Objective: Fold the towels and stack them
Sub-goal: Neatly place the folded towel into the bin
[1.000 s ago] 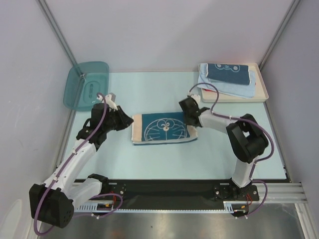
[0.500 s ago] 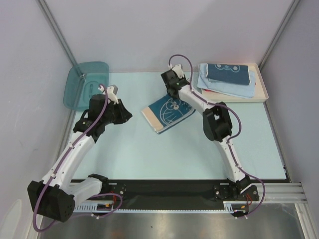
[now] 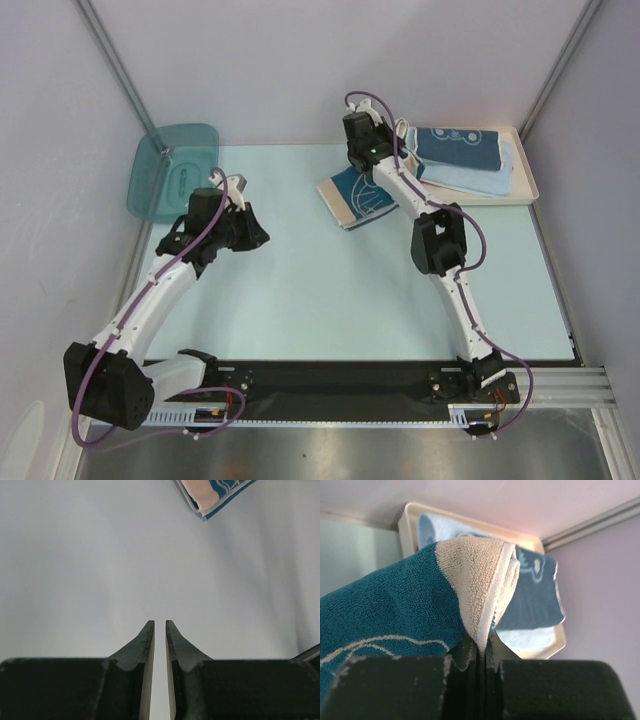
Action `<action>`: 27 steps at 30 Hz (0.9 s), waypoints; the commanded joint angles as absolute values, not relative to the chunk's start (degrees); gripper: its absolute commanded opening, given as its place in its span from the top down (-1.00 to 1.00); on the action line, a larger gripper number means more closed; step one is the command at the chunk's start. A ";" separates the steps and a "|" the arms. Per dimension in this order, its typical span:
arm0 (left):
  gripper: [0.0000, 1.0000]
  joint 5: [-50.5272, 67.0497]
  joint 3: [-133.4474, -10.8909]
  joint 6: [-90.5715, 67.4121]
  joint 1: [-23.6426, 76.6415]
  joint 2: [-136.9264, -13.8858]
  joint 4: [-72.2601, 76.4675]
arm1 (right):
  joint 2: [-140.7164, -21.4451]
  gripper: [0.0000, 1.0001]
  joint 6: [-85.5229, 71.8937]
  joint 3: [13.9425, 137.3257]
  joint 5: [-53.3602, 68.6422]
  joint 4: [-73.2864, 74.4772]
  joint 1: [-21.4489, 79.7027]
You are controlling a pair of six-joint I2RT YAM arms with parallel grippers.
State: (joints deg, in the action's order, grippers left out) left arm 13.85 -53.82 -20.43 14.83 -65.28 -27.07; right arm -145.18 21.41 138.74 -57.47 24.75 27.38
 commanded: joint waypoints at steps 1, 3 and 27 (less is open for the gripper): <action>0.63 16.52 -54.76 -18.98 14.50 -65.92 -24.87 | -139.75 1.00 29.52 143.08 -58.19 16.97 27.68; 0.63 16.70 -54.75 -18.72 14.50 -66.01 -24.96 | -139.40 1.00 32.06 143.78 -57.31 15.30 27.69; 0.63 19.51 -53.70 -17.84 14.50 -67.76 -24.87 | -128.15 1.00 29.71 148.80 -42.90 14.94 22.33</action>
State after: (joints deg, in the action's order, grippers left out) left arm 17.63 -53.80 -18.96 14.74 -67.53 -27.07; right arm -132.75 31.18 145.34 -45.32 17.65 22.15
